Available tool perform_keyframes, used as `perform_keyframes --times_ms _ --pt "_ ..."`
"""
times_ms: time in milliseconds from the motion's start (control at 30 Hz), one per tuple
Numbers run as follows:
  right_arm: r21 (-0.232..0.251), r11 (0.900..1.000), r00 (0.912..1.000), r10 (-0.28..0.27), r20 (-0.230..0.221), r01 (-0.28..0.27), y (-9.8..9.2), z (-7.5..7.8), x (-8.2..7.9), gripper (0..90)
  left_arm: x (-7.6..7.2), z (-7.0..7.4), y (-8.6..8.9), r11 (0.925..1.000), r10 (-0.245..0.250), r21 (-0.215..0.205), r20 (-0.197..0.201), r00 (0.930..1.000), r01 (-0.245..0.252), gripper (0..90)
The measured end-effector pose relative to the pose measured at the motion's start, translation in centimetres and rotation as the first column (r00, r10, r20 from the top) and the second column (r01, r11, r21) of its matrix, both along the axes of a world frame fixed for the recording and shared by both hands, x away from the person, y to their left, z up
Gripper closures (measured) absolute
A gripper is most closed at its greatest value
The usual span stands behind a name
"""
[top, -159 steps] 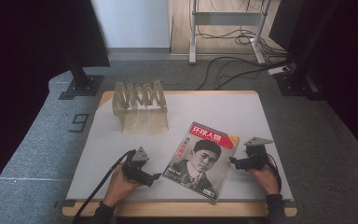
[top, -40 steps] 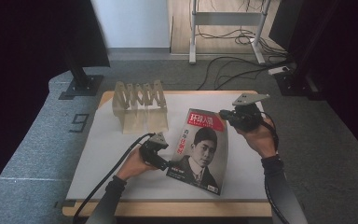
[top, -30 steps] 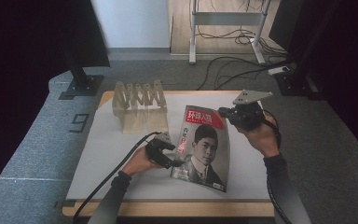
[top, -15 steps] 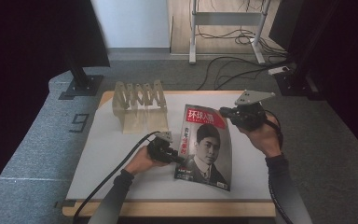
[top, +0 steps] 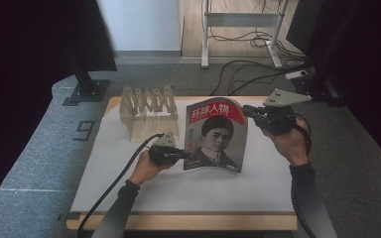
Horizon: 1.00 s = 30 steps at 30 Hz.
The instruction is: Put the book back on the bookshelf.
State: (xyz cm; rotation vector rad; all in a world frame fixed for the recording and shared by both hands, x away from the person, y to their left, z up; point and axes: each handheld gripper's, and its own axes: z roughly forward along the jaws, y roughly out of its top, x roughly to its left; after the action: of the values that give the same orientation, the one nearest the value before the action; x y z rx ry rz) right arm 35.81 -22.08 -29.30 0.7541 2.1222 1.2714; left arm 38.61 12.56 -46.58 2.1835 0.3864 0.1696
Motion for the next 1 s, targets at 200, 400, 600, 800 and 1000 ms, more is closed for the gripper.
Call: perform_keyframes --times_ms 200,400,600,800,1000 --pt "0.01 1.0 0.9999 0.011 0.001 -0.011 -0.5 -0.5 -0.3 85.6 -0.5 -0.9 0.5 1.0 -0.006 0.008 0.014 0.9999 0.005 86.0" --pt "0.02 0.999 0.9996 0.027 0.012 -0.027 -0.8 -0.6 -1.0 85.5 -1.1 -0.1 0.1 0.9993 -0.031 0.024 0.033 0.999 0.03 76.6" --pt "0.002 0.999 0.9993 0.033 0.018 -0.033 -0.8 -0.6 -1.5 85.4 -0.9 2.1 -0.4 0.9992 -0.039 -0.002 0.054 0.9978 0.039 73.9" --pt "0.003 1.0 0.9993 0.031 0.022 -0.031 -1.1 -0.7 -1.7 85.3 -0.6 4.4 -1.2 0.9978 -0.066 -0.001 0.043 0.9969 0.066 62.7" --pt "-0.001 0.999 0.999 0.038 0.023 -0.038 -1.2 -0.7 -1.8 85.2 -0.2 6.3 -1.8 0.9985 -0.049 -0.02 0.081 0.9955 0.05 63.2"
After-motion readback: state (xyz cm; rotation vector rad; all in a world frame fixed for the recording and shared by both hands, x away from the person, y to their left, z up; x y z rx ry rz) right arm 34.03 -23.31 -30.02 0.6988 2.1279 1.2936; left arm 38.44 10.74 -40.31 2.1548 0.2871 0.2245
